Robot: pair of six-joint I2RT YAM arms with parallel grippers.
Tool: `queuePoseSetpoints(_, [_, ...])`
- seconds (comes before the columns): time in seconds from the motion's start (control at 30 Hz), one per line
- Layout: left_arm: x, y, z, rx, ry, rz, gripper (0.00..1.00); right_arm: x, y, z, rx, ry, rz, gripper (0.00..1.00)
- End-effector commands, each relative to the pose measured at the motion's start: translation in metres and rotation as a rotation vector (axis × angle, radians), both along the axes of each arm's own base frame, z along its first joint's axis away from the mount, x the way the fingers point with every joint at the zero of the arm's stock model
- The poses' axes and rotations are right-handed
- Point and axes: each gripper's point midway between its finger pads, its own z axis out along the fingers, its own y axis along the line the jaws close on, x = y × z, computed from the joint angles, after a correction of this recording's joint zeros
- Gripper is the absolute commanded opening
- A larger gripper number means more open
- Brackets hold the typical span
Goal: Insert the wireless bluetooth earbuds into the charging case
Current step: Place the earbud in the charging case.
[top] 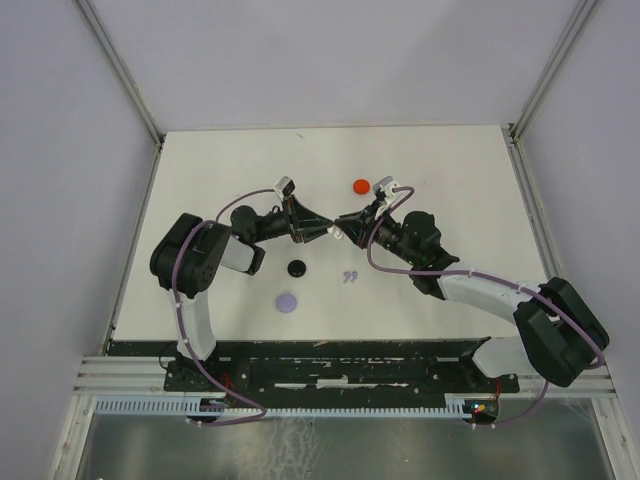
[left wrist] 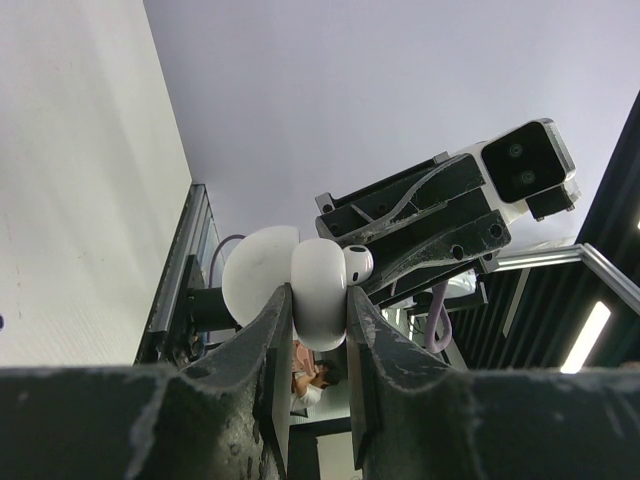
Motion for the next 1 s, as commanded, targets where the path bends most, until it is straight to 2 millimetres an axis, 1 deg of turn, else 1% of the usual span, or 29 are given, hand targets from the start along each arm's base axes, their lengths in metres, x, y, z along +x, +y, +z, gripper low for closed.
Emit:
queuePoseSetpoints(0.0, [-0.011, 0.004, 0.055, -0.109, -0.246, -0.003, 0.03, -0.003, 0.0, -0.002, -0.009, 0.011, 0.0, 0.01])
queuePoseSetpoints(0.1, [-0.012, 0.005, 0.057, -0.111, -0.256, -0.006, 0.03, -0.002, 0.0, -0.004, -0.011, 0.018, 0.0, 0.01])
queuePoseSetpoints(0.17, [-0.012, 0.005, 0.057, -0.11, -0.257, -0.007, 0.03, -0.003, 0.0, -0.001, -0.006, 0.014, -0.001, 0.01])
queuePoseSetpoints(0.33, [-0.009, 0.004, 0.05, -0.102, -0.243, -0.004, 0.03, -0.004, -0.005, 0.004, -0.016, 0.007, -0.016, 0.01])
queuePoseSetpoints(0.43, [-0.007, 0.003, 0.046, -0.098, -0.235, -0.003, 0.03, -0.005, -0.008, 0.004, -0.028, 0.009, -0.024, 0.01])
queuePoseSetpoints(0.67, [-0.005, 0.003, 0.043, -0.095, -0.235, 0.001, 0.03, -0.006, -0.01, 0.005, -0.033, 0.009, -0.025, 0.01])
queuePoseSetpoints(0.83, [-0.006, 0.004, 0.045, -0.097, -0.242, 0.001, 0.03, -0.005, -0.009, -0.003, -0.052, 0.026, -0.024, 0.02])
queuePoseSetpoints(0.87, [-0.006, 0.004, 0.046, -0.098, -0.243, 0.0, 0.03, -0.004, -0.008, -0.003, -0.055, 0.028, -0.026, 0.05])
queuePoseSetpoints(0.93, [-0.007, 0.004, 0.049, -0.101, -0.249, 0.001, 0.03, -0.002, -0.008, -0.006, -0.063, 0.038, -0.03, 0.16])
queuePoseSetpoints(0.97, [-0.007, 0.004, 0.049, -0.1, -0.25, -0.001, 0.03, -0.001, -0.008, -0.006, -0.06, 0.039, -0.034, 0.27])
